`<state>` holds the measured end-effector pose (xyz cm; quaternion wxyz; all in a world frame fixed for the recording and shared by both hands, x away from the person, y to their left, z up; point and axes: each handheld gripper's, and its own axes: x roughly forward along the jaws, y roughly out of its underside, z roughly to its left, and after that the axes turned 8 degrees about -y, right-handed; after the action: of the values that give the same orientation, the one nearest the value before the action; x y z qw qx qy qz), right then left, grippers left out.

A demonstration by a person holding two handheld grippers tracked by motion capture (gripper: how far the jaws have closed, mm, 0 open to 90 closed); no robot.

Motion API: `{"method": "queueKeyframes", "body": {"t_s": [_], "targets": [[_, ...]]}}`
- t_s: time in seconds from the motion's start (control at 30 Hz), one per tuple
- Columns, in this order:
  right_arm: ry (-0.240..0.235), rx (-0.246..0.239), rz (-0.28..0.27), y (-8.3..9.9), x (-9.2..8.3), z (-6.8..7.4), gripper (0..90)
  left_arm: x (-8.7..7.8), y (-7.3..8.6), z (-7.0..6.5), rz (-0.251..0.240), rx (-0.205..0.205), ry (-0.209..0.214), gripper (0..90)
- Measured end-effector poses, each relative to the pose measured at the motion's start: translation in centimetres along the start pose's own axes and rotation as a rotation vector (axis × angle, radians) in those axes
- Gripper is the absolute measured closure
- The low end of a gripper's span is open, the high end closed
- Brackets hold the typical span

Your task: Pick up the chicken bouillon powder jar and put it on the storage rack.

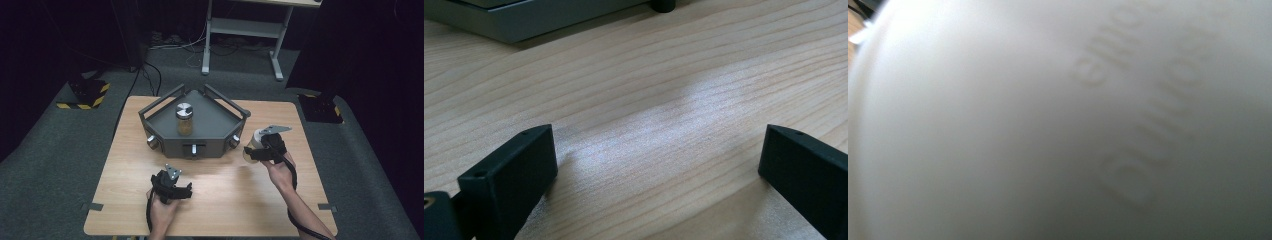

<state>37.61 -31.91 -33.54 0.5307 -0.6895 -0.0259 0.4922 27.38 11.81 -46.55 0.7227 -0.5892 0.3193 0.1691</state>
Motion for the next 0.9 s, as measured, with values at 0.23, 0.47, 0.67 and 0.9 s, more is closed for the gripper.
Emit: {"method": "queueKeyframes", "body": {"t_s": [0.23, 0.47, 0.67, 0.9], "targets": [[-0.034, -0.022, -0.015, -1.1, -1.0, 0.4, 30.8, 0.0, 0.0, 0.0, 0.0, 0.0, 0.0, 2.1], [-0.068, -0.043, -0.026, -2.3, -1.8, 0.7, 30.9, 0.0, 0.0, 0.0, 0.0, 0.0, 0.0, 2.1], [-0.092, -0.062, -0.025, -3.6, -1.8, 1.1, 30.9, 0.0, 0.0, 0.0, 0.0, 0.0, 0.0, 2.1], [-0.109, -0.093, -0.022, -5.8, -1.7, 1.8, 30.9, 0.0, 0.0, 0.0, 0.0, 0.0, 0.0, 2.1]]}}
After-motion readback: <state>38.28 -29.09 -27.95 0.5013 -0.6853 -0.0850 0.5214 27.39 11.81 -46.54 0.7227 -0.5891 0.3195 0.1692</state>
